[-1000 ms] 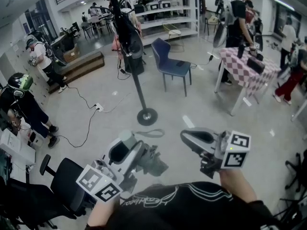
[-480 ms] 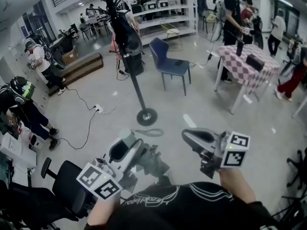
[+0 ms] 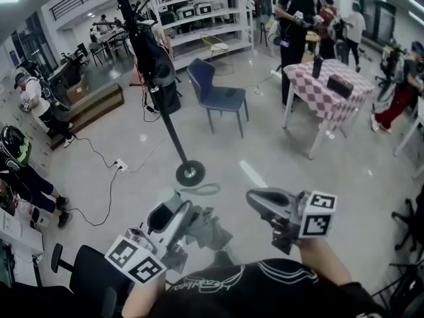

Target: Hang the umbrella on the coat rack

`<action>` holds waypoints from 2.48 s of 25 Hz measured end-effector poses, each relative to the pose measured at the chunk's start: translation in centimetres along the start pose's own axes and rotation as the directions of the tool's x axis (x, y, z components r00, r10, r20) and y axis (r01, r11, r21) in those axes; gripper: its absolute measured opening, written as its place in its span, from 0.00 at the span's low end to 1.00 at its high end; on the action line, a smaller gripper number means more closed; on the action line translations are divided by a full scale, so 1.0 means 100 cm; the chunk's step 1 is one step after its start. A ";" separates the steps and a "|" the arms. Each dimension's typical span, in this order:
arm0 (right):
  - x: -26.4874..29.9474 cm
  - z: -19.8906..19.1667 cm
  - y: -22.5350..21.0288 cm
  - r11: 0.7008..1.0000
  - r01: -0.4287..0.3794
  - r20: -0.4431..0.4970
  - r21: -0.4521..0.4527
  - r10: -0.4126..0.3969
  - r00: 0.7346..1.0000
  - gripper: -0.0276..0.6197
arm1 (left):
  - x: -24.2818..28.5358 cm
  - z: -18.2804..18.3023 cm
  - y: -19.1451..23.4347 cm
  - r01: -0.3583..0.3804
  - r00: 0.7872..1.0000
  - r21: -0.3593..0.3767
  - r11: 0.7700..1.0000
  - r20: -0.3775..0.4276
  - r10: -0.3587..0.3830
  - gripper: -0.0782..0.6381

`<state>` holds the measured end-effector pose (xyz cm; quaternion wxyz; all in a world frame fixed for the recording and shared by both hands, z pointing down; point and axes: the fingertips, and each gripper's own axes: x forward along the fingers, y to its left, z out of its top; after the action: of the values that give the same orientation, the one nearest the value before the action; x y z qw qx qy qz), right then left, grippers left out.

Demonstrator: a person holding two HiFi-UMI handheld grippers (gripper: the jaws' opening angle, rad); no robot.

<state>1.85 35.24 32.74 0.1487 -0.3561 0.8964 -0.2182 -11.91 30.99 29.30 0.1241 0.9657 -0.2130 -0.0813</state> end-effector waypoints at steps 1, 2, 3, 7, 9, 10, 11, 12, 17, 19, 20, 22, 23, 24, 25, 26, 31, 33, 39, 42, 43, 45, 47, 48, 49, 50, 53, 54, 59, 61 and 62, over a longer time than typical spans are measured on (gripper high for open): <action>0.006 0.002 -0.007 1.000 0.004 0.000 0.002 -0.004 1.000 0.06 | 0.005 0.000 0.008 0.007 1.000 -0.004 1.000 -0.002 -0.007 0.32; 0.012 0.004 -0.014 1.000 0.008 0.001 0.004 -0.008 1.000 0.06 | 0.011 0.000 0.016 0.013 1.000 -0.007 1.000 -0.004 -0.013 0.32; 0.019 0.006 -0.023 1.000 0.012 0.001 0.009 -0.012 1.000 0.06 | 0.018 0.000 0.025 0.019 1.000 -0.011 1.000 -0.006 -0.019 0.32; 0.048 0.011 -0.063 0.999 0.018 -0.006 0.044 -0.018 1.000 0.06 | 0.045 -0.002 0.065 0.030 1.000 -0.021 0.999 -0.010 -0.030 0.32; 0.067 0.014 -0.083 0.998 0.023 -0.019 0.062 -0.022 1.000 0.06 | 0.056 0.001 0.088 0.033 0.999 -0.024 0.999 -0.012 -0.034 0.32; 0.076 0.017 -0.092 0.997 0.027 -0.023 0.069 -0.025 0.999 0.06 | 0.061 0.004 0.101 0.035 0.999 -0.027 0.999 -0.013 -0.035 0.33; 0.086 0.020 -0.100 0.997 0.030 -0.025 0.076 -0.028 0.999 0.06 | 0.065 0.006 0.113 0.037 0.999 -0.030 0.999 -0.014 -0.037 0.33; 0.095 0.025 -0.109 0.996 0.033 -0.025 0.081 -0.031 0.999 0.06 | 0.071 0.009 0.126 0.038 0.999 -0.032 0.999 -0.013 -0.039 0.33; 0.143 0.048 -0.155 0.994 0.045 -0.036 0.103 -0.042 0.998 0.06 | 0.100 0.030 0.185 0.052 0.999 -0.021 0.998 0.014 -0.051 0.33; 0.162 0.051 -0.168 0.992 0.043 -0.048 0.115 -0.038 0.998 0.06 | 0.107 0.036 0.206 0.055 0.998 -0.019 0.998 0.018 -0.054 0.33; 0.172 0.052 -0.175 0.992 0.041 -0.053 0.119 -0.035 0.998 0.06 | 0.110 0.037 0.216 0.056 0.998 -0.019 0.998 0.020 -0.056 0.33; 0.188 0.055 -0.187 0.992 0.038 -0.060 0.119 -0.031 0.998 0.06 | 0.116 0.041 0.236 0.061 0.998 -0.024 0.998 0.028 -0.061 0.33; 0.196 0.057 -0.193 0.992 0.037 -0.059 0.119 -0.030 0.998 0.06 | 0.119 0.042 0.245 0.064 0.998 -0.025 0.998 0.031 -0.063 0.33; 0.202 0.059 -0.198 0.992 0.036 -0.056 0.121 -0.029 0.998 0.06 | 0.122 0.043 0.253 0.066 0.997 -0.026 0.998 0.032 -0.065 0.33; 0.208 0.061 -0.203 0.991 0.034 -0.052 0.126 -0.028 0.998 0.06 | 0.125 0.043 0.260 0.067 0.997 -0.025 0.997 0.032 -0.066 0.33; 0.213 0.062 -0.206 0.991 0.031 -0.047 0.132 -0.025 0.999 0.06 | 0.129 0.044 0.267 0.066 0.997 -0.022 0.998 0.032 -0.066 0.33; 0.226 0.064 -0.219 0.988 0.025 -0.043 0.153 -0.019 0.999 0.06 | 0.140 0.043 0.287 0.068 0.997 -0.025 0.997 0.027 -0.067 0.33; 0.228 0.065 -0.222 0.987 0.024 -0.043 0.157 -0.017 0.999 0.06 | 0.143 0.043 0.290 0.075 0.997 -0.033 0.997 0.028 -0.074 0.33; 0.241 0.070 -0.234 0.987 -0.006 -0.052 0.160 0.014 0.999 0.06 | 0.151 0.041 0.304 0.065 0.997 -0.062 0.996 0.041 -0.062 0.33; 0.251 0.076 -0.247 0.984 -0.034 -0.054 0.176 0.044 0.998 0.06 | 0.158 0.039 0.315 0.036 0.999 -0.067 0.997 0.038 -0.033 0.33; 0.256 0.078 -0.252 0.983 -0.045 -0.058 0.179 0.056 0.997 0.06 | 0.160 0.040 0.320 0.023 0.999 -0.065 0.998 0.039 -0.020 0.33; 0.266 0.082 -0.263 0.979 -0.069 -0.067 0.193 0.083 0.994 0.06 | 0.165 0.043 0.330 -0.008 0.999 -0.061 0.998 0.043 0.011 0.33; 0.275 0.087 -0.273 0.974 -0.090 -0.074 0.209 0.108 0.991 0.06 | 0.169 0.045 0.340 -0.037 0.998 -0.055 0.998 0.048 0.040 0.33; 0.279 0.091 -0.279 0.972 -0.098 -0.074 0.216 0.117 0.990 0.06 | 0.173 0.046 0.344 -0.047 0.997 -0.051 0.998 0.052 0.050 0.33; 0.282 0.096 -0.286 0.970 -0.106 -0.073 0.220 0.125 0.990 0.06 | 0.178 0.048 0.349 -0.055 0.997 -0.047 0.997 0.058 0.058 0.33; 0.286 0.101 -0.292 0.968 -0.114 -0.073 0.222 0.133 0.988 0.06 | 0.183 0.051 0.354 -0.063 0.996 -0.044 0.997 0.064 0.065 0.33; 0.297 0.112 -0.311 0.962 -0.145 -0.087 0.232 0.169 0.982 0.06 | 0.197 0.056 0.367 -0.097 0.991 -0.041 0.994 0.085 0.100 0.33; 0.301 0.115 -0.318 0.958 -0.154 -0.093 0.240 0.181 0.979 0.06 | 0.201 0.057 0.372 -0.110 0.990 -0.039 0.993 0.089 0.113 0.33; 0.320 0.132 -0.354 0.950 -0.188 -0.116 0.251 0.222 0.968 0.06 | 0.227 0.063 0.395 -0.158 0.981 -0.031 0.987 0.106 0.160 0.33; 0.328 0.139 -0.365 0.941 -0.213 -0.122 0.261 0.252 0.960 0.06 | 0.235 0.065 0.403 -0.178 0.977 -0.032 0.984 0.110 0.180 0.33; 0.333 0.142 -0.371 0.938 -0.226 -0.126 0.262 0.265 0.956 0.06 | 0.239 0.067 0.408 -0.186 0.976 -0.034 0.982 0.113 0.189 0.33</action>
<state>5.76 -16.34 35.22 0.1453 -0.2015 0.9091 -0.3344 -7.82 -16.54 31.60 0.1298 0.9335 -0.3089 -0.1274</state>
